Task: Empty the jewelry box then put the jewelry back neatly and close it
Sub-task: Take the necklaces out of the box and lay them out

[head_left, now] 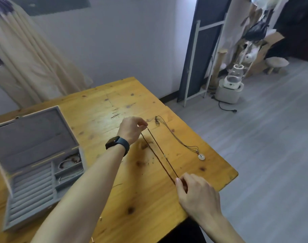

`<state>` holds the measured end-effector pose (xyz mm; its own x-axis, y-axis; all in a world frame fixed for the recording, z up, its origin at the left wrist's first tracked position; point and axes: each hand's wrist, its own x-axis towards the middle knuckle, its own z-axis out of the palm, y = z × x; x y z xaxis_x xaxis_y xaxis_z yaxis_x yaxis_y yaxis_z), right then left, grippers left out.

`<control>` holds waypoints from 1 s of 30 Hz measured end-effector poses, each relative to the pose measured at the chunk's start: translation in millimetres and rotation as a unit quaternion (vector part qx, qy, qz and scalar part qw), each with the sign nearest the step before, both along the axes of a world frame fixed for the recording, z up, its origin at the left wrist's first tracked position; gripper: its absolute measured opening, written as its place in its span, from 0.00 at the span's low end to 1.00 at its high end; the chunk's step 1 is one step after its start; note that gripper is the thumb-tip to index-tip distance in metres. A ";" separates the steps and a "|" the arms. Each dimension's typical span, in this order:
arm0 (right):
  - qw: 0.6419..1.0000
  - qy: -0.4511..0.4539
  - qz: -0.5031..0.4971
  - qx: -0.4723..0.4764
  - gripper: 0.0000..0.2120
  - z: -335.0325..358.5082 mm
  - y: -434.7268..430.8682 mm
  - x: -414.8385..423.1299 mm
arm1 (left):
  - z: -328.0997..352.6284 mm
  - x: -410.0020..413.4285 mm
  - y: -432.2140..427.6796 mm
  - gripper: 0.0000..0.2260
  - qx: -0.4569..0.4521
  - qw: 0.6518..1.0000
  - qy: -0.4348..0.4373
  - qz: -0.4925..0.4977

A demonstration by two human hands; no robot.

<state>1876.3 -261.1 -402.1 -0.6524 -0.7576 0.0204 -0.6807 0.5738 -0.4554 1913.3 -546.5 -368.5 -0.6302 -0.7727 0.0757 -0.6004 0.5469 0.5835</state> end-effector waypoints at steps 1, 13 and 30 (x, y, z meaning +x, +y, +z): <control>1.000 0.011 0.003 -0.002 0.14 -1.7 -1.2 -0.3 | -2.9 -3.9 -2.6 0.04 -0.006 1.000 -0.010 0.000; 0.988 0.143 0.004 -0.064 0.12 -34.5 -18.8 -15.6 | -31.9 -24.9 -21.8 0.04 -0.023 0.999 -0.020 0.033; 0.992 0.098 -0.020 -0.071 0.15 -35.2 -22.3 -16.4 | -30.4 -20.7 -15.7 0.06 0.003 0.999 0.008 0.047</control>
<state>1859.9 -283.4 -437.3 -0.6545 -0.7118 0.2550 -0.7426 0.5417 -0.3939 1892.5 -562.2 -398.9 -0.5540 -0.8286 0.0809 -0.6396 0.4858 0.5958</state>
